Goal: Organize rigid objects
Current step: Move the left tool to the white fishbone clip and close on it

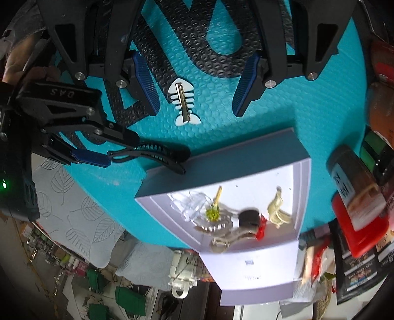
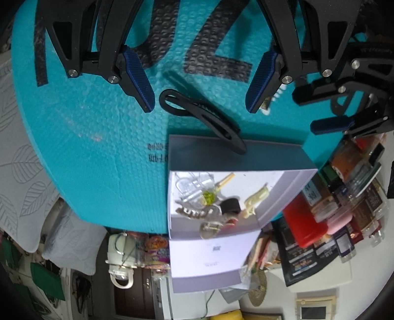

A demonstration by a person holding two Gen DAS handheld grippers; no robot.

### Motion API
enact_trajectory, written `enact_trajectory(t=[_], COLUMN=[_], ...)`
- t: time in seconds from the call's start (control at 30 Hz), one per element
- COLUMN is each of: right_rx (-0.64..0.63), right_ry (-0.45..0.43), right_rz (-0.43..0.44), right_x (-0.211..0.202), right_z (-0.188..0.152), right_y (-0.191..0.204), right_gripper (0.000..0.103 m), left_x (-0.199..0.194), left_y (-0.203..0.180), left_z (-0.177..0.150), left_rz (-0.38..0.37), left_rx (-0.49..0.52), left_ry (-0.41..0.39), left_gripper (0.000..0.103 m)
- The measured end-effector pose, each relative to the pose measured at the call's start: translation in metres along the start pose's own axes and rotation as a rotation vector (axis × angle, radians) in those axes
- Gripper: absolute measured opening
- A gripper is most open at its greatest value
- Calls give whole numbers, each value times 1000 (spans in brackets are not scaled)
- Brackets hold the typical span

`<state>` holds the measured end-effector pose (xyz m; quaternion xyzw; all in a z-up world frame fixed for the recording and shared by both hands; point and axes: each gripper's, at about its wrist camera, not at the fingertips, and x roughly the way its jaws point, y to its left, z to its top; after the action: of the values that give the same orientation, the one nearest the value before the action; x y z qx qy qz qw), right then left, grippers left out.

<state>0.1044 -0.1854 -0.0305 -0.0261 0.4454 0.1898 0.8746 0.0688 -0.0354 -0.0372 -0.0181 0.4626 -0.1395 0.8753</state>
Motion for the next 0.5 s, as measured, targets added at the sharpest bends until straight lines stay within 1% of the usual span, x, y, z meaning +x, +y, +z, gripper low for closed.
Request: enact_trajectory(t=[0.17,0.33,0.37,0.43,0.5], right_rx=[4,-26,-30,-43,-58], right_ry=[24,34,38,47,60], right_rz=[3,19,19,25,25], right_x=[13,22,24,28,31], right_z=[0,4,4,4,3], right_y=[-6,-3,-2,0,3], right_gripper=[77,76,74,66,46], left_x=[8,13,13,12,13], left_y=[-2,7,8,8,9], left_z=[-4,-6,-7,-9,-10], left_rz=[12,5,7,14,7], left_rx=[17,-26,-32,-31,-36], left_ry=[18,30,31,29,28], left_gripper=[61,61,61,61,61])
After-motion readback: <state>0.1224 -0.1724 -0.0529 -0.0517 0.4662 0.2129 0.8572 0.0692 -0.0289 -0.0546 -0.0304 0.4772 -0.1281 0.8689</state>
